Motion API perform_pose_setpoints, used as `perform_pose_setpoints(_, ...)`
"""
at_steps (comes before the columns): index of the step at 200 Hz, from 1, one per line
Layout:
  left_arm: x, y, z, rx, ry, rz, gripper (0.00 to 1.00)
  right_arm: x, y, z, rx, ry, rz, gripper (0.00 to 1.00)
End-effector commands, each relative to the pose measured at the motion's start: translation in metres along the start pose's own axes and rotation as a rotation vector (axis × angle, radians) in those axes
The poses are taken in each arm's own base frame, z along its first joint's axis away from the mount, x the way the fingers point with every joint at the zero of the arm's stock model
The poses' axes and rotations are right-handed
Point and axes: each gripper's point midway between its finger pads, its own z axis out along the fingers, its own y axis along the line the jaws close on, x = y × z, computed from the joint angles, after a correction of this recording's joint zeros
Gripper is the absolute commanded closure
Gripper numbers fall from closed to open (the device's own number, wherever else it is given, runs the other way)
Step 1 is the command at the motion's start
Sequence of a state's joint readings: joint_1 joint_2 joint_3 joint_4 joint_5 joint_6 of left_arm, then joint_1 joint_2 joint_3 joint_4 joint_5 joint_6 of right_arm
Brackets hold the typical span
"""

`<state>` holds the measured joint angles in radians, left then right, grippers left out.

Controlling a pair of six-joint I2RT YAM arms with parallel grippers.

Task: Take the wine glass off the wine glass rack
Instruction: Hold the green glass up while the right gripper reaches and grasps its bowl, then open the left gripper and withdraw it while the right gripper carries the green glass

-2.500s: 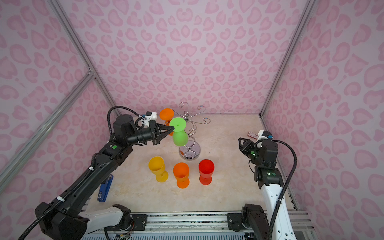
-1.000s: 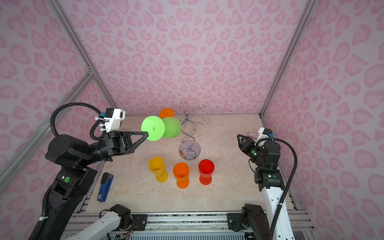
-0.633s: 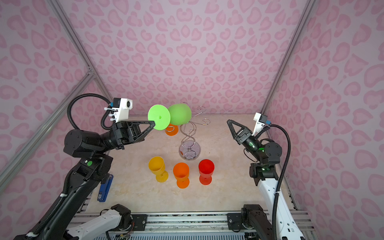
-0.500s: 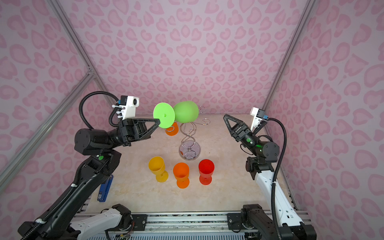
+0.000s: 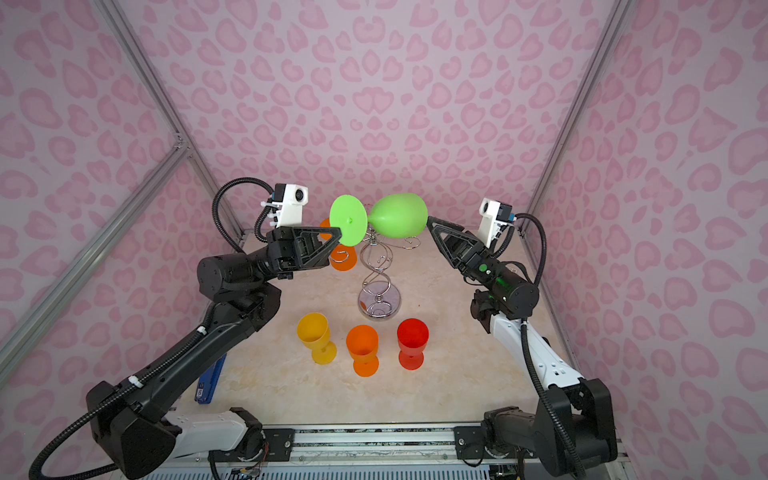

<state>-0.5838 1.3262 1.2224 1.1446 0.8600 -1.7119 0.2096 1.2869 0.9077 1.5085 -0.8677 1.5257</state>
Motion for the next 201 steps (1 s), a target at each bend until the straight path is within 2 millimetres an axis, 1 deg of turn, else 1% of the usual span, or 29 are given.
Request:
perform_pose_setpoints(1,0.0,-0.015,0.0,0.079,-0.006,0.03,0.98,0.007,0.01,0.003,-0.047,0.032,-0.03,0.42)
perform_pose_setpoints(33,0.0,-0.008,0.002,0.096,-0.004,-0.002,0.98,0.012,0.012,0.007,-0.06,0.044,-0.033,0.43)
perform_pose_setpoints(65,-0.001,-0.005,0.002,0.124,-0.01,-0.031,0.98,0.017,0.016,0.01,-0.077,0.067,-0.056,0.53)
perform_pose_setpoints(83,-0.001,-0.002,0.001,0.142,-0.013,-0.054,0.98,0.018,0.018,0.01,-0.082,0.07,-0.074,0.56)
perform_pose_setpoints(107,-0.003,0.001,0.001,0.163,-0.018,-0.08,0.98,0.021,0.025,0.011,-0.098,0.087,-0.107,0.62)
perform_pose_setpoints(146,-0.006,0.003,0.0,0.192,-0.024,-0.104,0.98,0.029,0.035,0.01,-0.12,0.105,-0.174,0.75)
perform_pose_setpoints(173,-0.007,0.004,-0.001,0.214,-0.029,-0.113,0.98,0.031,0.039,0.007,-0.12,0.099,-0.209,0.87)
perform_pose_setpoints(196,-0.009,0.007,-0.002,0.222,-0.039,-0.118,0.91,0.03,0.039,0.003,-0.112,0.076,-0.224,1.0)
perform_pose_setpoints(201,-0.009,0.008,-0.002,0.221,-0.041,-0.116,0.89,0.03,0.039,0.003,-0.11,0.07,-0.226,1.0)
